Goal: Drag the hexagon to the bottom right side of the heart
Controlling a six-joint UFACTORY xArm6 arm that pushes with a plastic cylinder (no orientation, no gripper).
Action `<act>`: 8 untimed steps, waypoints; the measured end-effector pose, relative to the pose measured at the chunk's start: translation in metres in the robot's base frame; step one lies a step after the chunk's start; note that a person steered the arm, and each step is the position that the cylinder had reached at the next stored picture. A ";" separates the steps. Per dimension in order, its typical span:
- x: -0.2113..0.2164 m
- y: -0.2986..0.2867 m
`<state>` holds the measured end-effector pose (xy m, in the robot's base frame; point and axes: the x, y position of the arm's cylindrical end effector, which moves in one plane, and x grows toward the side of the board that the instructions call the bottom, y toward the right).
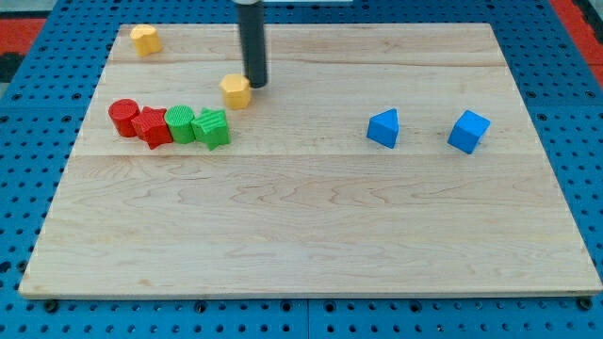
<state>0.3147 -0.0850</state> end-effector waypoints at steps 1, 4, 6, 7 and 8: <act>0.008 -0.011; 0.036 -0.026; 0.043 -0.084; 0.059 -0.100; 0.043 -0.131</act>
<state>0.3573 -0.2164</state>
